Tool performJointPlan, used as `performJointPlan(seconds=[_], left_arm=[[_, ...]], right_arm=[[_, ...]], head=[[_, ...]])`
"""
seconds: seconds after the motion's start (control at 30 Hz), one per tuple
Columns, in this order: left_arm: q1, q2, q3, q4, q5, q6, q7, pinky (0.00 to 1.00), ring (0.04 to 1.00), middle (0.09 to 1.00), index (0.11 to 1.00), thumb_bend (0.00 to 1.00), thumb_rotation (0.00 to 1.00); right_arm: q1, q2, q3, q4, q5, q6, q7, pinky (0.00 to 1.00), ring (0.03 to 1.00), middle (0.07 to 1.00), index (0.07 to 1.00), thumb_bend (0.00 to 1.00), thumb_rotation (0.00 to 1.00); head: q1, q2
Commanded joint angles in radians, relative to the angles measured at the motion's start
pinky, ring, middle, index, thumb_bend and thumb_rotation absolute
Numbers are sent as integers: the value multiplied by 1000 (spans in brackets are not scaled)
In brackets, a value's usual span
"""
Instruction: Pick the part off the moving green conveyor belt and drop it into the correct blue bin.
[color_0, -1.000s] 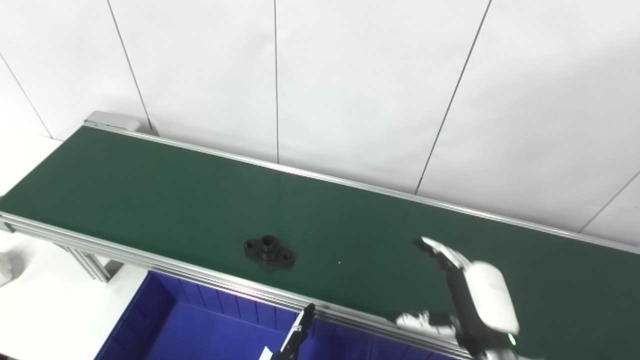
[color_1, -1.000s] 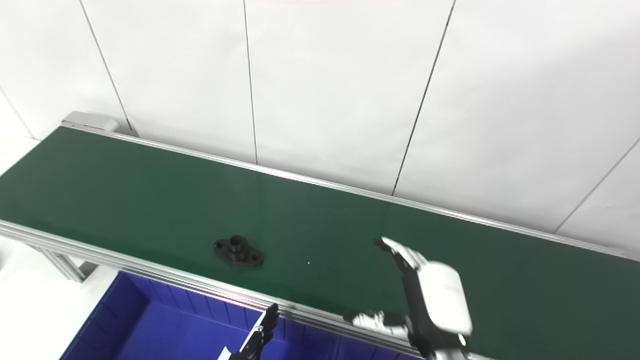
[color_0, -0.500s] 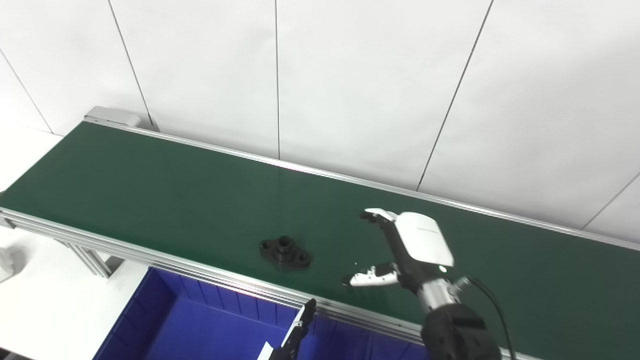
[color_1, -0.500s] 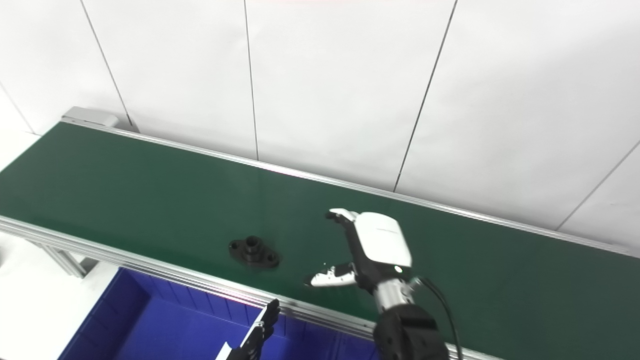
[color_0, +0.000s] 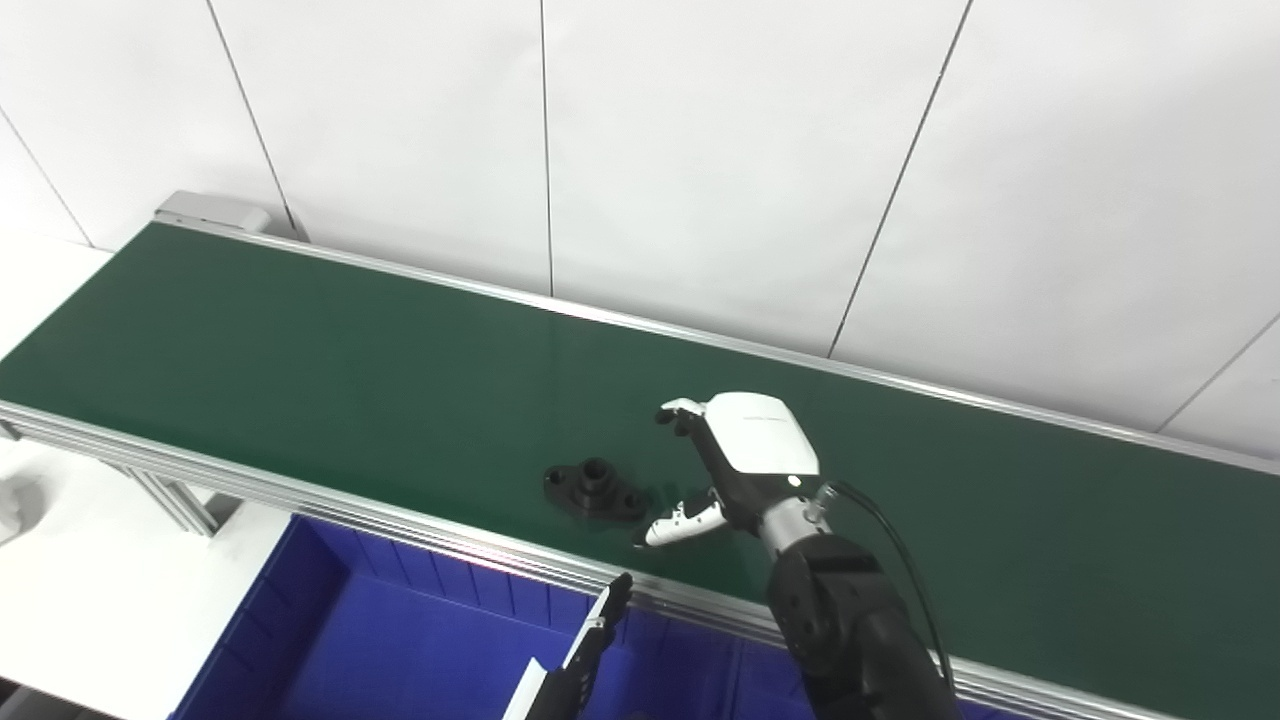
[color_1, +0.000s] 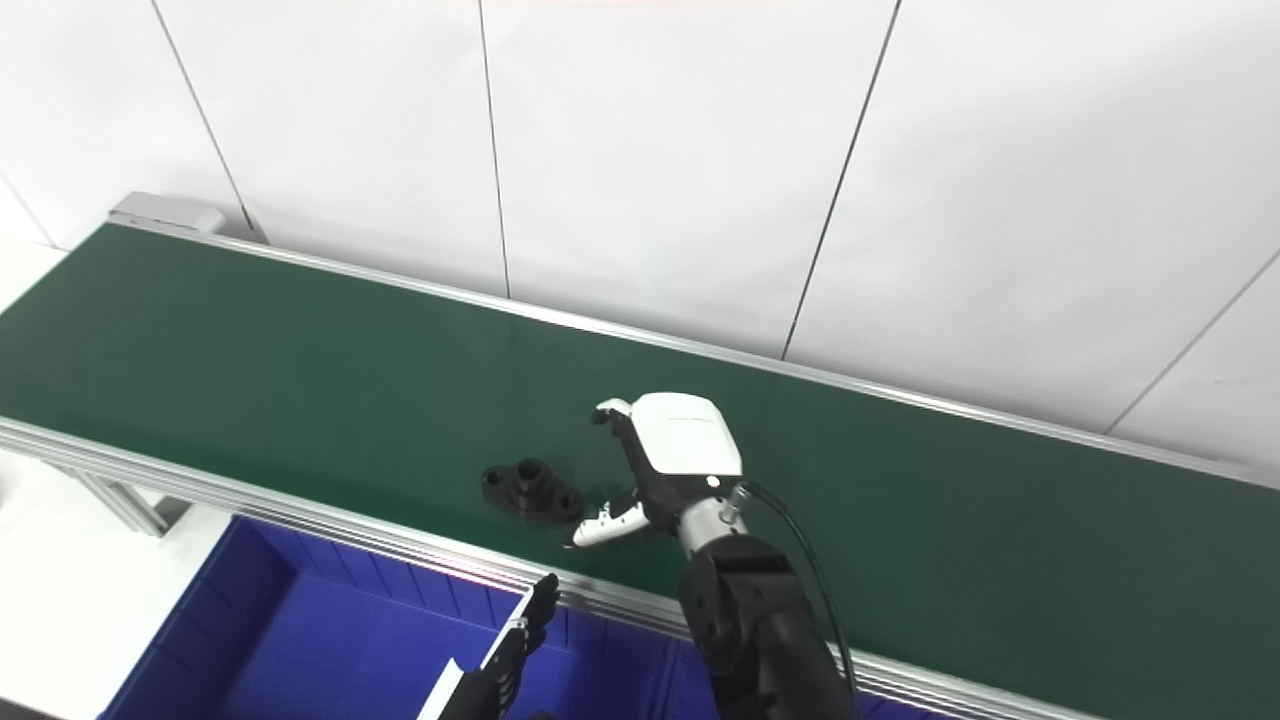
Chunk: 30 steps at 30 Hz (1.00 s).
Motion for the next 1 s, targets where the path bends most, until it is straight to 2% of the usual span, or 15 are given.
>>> performJointPlan(seconds=[0.0, 0.17, 0.27, 0.43, 0.53, 0.57, 0.6, 0.63, 0.7, 0.83, 0.97], left_arm=[[19, -81, -57, -34, 10, -14, 5, 1000, 1000, 1000, 1000, 793, 861], [26, -93, -67, -34, 25, -19, 13, 1000, 1000, 1000, 1000, 789, 863], [30, -100, -75, -33, 34, -25, 18, 1000, 1000, 1000, 1000, 774, 859], [39, -111, -86, -39, 43, -23, 21, 1000, 1000, 1000, 1000, 754, 852], [43, -111, -91, -44, 44, -21, 18, 1000, 1000, 1000, 1000, 748, 851], [44, -111, -92, -46, 43, -20, 16, 1000, 1000, 1000, 1000, 744, 849], [47, -112, -94, -49, 45, -18, 17, 1000, 1000, 1000, 1000, 742, 849], [50, -113, -96, -53, 49, -16, 18, 1000, 1000, 1000, 1000, 738, 846], [58, -113, -99, -63, 59, -10, 19, 1000, 1000, 1000, 1000, 737, 850], [62, -114, -102, -68, 66, -14, 20, 1000, 1000, 1000, 1000, 724, 848], [64, -114, -103, -71, 51, -11, 14, 1000, 1000, 1000, 1000, 727, 831]], right_arm=[[-46, 27, 7, -4, 9, 27, -24, 553, 643, 705, 780, 960, 357], [-60, 41, 20, 46, 24, 44, -13, 596, 663, 698, 783, 942, 361], [-63, 44, 23, 85, 50, 37, -35, 530, 608, 643, 776, 936, 345], [-72, 50, 28, 147, 97, 29, -65, 437, 520, 606, 766, 911, 331], [-72, 50, 30, 177, 129, 19, -88, 375, 457, 558, 752, 837, 298], [-71, 50, 30, 186, 138, 20, -94, 281, 354, 464, 725, 718, 245], [-67, 46, 32, 202, 144, 12, -111, 248, 319, 432, 715, 677, 227], [-63, 42, 37, 219, 146, 6, -135, 221, 287, 397, 607, 592, 182], [-52, 37, 48, 245, 137, 11, -193, 194, 257, 459, 508, 537, 30], [-32, 26, 73, 283, 125, 22, -302, 162, 221, 470, 488, 526, 1], [-20, 24, 94, 292, 122, 49, -366, 133, 191, 470, 487, 525, 0]], head=[[1, 1], [15, 8], [26, 11], [38, 15], [43, 19], [43, 19], [46, 22], [49, 25], [56, 33], [56, 36], [52, 42]])
